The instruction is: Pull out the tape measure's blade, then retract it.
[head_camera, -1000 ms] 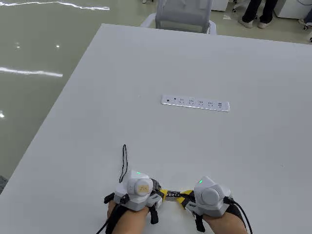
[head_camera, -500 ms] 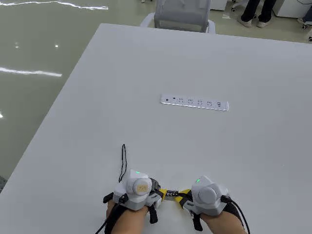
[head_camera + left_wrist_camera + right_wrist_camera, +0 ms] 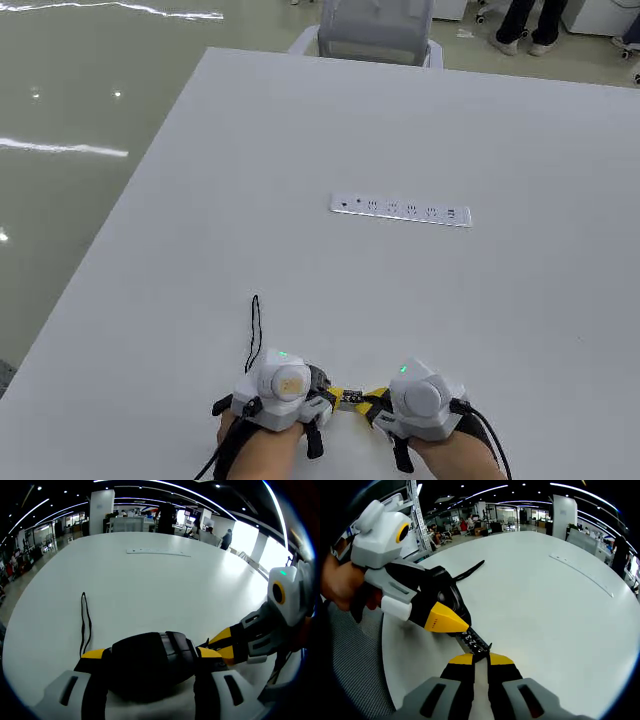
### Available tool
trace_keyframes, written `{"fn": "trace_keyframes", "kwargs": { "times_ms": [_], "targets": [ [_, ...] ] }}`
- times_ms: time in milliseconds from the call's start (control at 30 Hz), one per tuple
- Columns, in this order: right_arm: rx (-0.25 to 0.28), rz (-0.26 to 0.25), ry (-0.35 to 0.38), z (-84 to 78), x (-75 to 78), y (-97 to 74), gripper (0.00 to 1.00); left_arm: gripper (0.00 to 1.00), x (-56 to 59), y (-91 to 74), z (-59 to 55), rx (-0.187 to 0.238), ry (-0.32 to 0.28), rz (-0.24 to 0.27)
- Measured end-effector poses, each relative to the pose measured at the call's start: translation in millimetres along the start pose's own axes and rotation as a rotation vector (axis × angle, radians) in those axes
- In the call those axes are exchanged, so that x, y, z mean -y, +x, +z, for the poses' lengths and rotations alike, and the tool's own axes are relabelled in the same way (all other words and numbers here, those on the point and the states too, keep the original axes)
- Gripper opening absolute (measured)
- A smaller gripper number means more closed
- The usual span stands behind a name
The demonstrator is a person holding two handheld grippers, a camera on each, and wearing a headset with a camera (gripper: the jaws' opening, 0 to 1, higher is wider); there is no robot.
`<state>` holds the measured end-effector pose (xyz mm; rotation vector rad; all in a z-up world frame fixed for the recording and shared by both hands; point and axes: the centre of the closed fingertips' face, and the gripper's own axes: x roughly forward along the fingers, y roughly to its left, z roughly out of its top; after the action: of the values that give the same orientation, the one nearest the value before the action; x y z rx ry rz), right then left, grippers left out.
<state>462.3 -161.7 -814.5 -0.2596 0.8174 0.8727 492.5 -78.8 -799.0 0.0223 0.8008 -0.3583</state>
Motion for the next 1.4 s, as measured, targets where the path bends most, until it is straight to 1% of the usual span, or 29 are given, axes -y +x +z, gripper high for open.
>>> {"fn": "trace_keyframes", "kwargs": {
  "times_ms": [400,1067,1200,1400],
  "targets": [
    [-0.001,0.011,-0.008,2.5,-2.9,2.6,0.08,0.67,-0.1,-0.6,0.3,0.000,0.001,-0.001],
    [0.002,0.014,-0.012,5.6,-5.2,7.4,0.08,0.68,-0.8,0.9,0.1,0.002,-0.010,-0.006],
    [0.002,0.014,-0.015,6.6,-6.2,8.8,0.08,0.68,-0.8,0.0,0.5,0.015,-0.010,-0.008],
    [0.004,0.017,-0.016,7.8,-7.7,10.5,0.08,0.68,-1.0,-0.4,0.8,0.014,-0.014,-0.012]
  ]
}}
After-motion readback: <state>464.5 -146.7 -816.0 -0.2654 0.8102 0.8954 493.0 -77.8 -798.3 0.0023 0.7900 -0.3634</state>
